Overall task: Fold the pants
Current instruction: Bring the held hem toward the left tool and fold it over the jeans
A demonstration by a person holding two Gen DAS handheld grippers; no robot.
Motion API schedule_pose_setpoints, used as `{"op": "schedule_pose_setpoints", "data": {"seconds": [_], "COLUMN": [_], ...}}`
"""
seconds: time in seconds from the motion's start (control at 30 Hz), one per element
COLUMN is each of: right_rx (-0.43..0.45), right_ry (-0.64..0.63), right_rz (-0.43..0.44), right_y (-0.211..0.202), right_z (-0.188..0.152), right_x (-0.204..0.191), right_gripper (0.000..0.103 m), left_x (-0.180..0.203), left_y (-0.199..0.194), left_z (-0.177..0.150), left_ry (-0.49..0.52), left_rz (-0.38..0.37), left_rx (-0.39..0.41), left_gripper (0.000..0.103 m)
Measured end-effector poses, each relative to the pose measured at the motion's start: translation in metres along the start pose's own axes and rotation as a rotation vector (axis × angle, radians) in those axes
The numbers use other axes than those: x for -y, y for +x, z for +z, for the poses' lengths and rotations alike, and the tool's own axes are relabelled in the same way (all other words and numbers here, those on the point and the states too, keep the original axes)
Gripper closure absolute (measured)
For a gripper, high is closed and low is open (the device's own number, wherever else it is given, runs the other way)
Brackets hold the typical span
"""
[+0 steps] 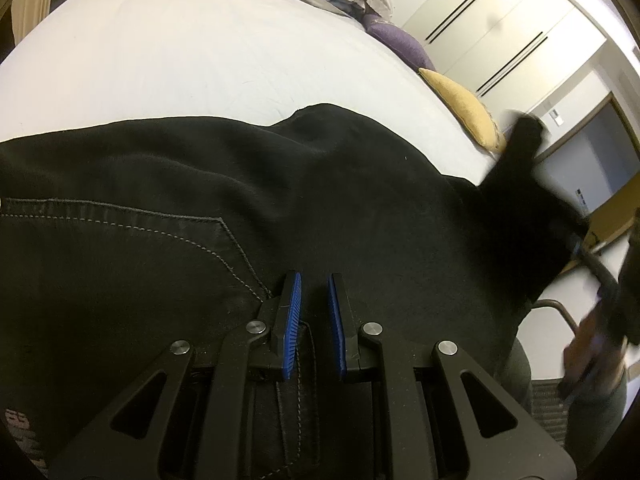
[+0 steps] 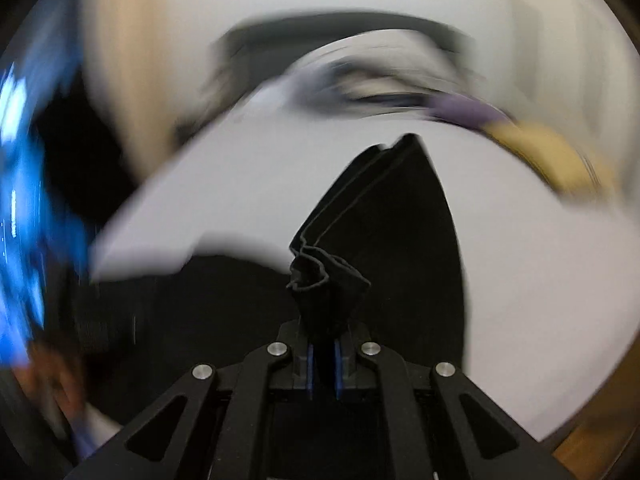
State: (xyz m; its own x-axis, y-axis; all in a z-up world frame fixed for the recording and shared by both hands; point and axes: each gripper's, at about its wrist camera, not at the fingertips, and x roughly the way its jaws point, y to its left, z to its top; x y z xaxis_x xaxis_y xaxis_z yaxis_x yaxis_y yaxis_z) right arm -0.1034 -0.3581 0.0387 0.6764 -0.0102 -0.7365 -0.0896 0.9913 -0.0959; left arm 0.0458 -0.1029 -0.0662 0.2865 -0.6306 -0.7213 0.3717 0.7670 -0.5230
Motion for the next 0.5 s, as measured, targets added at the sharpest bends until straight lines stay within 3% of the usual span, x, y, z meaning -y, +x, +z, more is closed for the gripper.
{"op": "schedule_pose_setpoints", "data": {"seconds": [0.1,0.23,0.3,0.33,0.4,0.5], "right_rx": [-0.089,-0.094,-0.077,-0.068,-0.025,0.056], "right_ry": [-0.077,-0.113,-0.106,-0.107,-0.104,-0.1], "right_rz": [0.015,-0.024,-0.029,-0.034,-0.05,-0.052], "right_y": [0.033,0.038,0.035,0.033,0.021,0.001], "right_z": [-0.018,-0.032,-0.03,-0.029,-0.029,-0.024], "right_x": [-0.048,-0.063,-0.058,-0.061,-0.06,-0.067], "right_gripper": [0.095,0.095,0.095,0.095,0.095,0.095], "left_x": [-0.003,-0.005,-0.002,0.001,0.013,0.026], "left_y": [-0.003,-0.011,-0.012,-0.013,-0.017,-0.008], "left_z": [0.004,0.012,0.015,0.015,0.019,0.024], "left_ry": [-0.029,-0.111,-0.166,-0.185,-0.205,-0.223], "left_rz": [-0.019,-0.045,-0.103,-0.137,-0.194,-0.27], "left_rx": [-0.019,-0.066,-0.09,-0.089,-0.08,-0.127], "left_gripper": [0.089,0.086,0.065,0.036,0.01,0.006]}}
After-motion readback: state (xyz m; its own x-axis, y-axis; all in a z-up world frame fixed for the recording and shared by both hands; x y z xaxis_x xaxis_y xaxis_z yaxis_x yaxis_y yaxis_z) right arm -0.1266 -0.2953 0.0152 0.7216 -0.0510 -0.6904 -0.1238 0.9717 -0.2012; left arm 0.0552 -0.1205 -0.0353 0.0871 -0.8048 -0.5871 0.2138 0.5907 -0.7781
